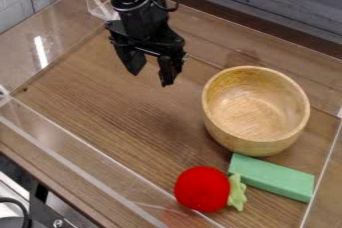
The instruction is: Move the red object to the right side of the table
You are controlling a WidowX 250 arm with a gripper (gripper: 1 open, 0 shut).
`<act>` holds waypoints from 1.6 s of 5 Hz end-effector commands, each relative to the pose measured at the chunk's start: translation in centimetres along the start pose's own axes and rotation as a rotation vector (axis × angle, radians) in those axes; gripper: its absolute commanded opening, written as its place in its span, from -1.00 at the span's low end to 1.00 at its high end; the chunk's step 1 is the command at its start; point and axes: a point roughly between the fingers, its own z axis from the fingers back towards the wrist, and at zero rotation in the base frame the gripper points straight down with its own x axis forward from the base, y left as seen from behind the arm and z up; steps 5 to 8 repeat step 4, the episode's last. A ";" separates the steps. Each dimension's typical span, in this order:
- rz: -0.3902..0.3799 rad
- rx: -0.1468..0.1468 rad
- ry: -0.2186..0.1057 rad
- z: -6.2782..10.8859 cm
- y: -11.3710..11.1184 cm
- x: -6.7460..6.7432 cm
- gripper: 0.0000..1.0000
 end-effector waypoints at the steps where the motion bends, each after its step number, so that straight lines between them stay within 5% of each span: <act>1: -0.022 -0.002 -0.036 0.4 -1.6 0.5 1.00; 3: -0.133 -0.036 -0.013 0.7 -0.9 0.1 1.00; 4: -0.086 -0.021 -0.020 -0.7 -0.4 0.1 1.00; 8: -0.086 -0.021 -0.020 -0.7 -0.4 0.1 1.00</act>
